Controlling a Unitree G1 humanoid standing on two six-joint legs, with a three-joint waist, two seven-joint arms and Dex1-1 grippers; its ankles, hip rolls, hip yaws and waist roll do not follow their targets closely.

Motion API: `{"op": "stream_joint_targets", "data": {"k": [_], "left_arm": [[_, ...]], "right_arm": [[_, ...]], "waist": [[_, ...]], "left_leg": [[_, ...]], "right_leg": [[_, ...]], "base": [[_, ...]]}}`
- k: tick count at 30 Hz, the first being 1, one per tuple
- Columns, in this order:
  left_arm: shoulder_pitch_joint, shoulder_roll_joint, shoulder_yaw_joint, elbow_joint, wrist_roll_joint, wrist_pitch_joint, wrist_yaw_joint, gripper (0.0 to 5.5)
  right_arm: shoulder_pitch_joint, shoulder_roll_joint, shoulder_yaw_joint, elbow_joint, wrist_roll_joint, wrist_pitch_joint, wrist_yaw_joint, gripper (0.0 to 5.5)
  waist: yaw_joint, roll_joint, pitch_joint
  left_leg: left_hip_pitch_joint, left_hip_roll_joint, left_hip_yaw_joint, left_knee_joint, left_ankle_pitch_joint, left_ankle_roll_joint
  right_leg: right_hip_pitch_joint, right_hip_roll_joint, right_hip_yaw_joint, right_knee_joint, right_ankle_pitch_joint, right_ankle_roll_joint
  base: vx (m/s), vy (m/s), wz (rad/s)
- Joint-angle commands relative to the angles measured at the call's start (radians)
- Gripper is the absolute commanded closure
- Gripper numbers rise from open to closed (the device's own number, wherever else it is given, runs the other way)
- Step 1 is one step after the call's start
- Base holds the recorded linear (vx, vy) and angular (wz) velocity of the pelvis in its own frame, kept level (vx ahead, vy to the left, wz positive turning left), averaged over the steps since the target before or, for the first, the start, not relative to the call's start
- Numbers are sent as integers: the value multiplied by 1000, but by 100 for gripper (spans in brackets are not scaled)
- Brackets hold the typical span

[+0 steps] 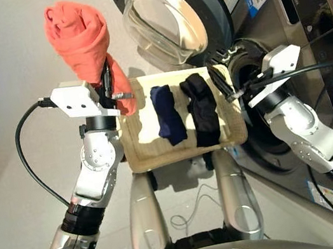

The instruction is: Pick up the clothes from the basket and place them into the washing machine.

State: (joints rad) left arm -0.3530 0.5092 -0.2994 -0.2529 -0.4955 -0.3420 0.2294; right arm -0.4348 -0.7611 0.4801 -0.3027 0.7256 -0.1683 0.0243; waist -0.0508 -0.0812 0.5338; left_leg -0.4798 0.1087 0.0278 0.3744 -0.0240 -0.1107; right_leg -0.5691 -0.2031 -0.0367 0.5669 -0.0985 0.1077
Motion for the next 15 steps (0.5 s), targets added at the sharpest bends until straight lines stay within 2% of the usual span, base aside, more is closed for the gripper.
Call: {"op": "stream_joint_targets", "data": {"k": [1,8,15], "left_arm": [[-63,58,-32,-197,-74,-104,-56,550],[-127,69,-122,-239,-166,-98,-112,550],[-159,66,-155,-256,-219,-88,-138,550]], "right_arm": [[-220,-209,78,-76,55,-15,32,0],[-405,-189,220,-38,57,11,47,0],[-494,-112,273,9,32,19,40,0]], "waist": [[8,11,-14],[15,27,-14],[20,41,-14]], "left_leg": [[79,3,2,51,-71,-19],[68,2,2,60,-68,-18],[52,-1,0,67,-65,-16]], "right_leg": [[61,10,16,-26,6,14],[53,5,16,-16,5,14],[43,2,12,-10,4,13]], "base": [[0,0,0],[0,0,0],[0,0,0]]}}
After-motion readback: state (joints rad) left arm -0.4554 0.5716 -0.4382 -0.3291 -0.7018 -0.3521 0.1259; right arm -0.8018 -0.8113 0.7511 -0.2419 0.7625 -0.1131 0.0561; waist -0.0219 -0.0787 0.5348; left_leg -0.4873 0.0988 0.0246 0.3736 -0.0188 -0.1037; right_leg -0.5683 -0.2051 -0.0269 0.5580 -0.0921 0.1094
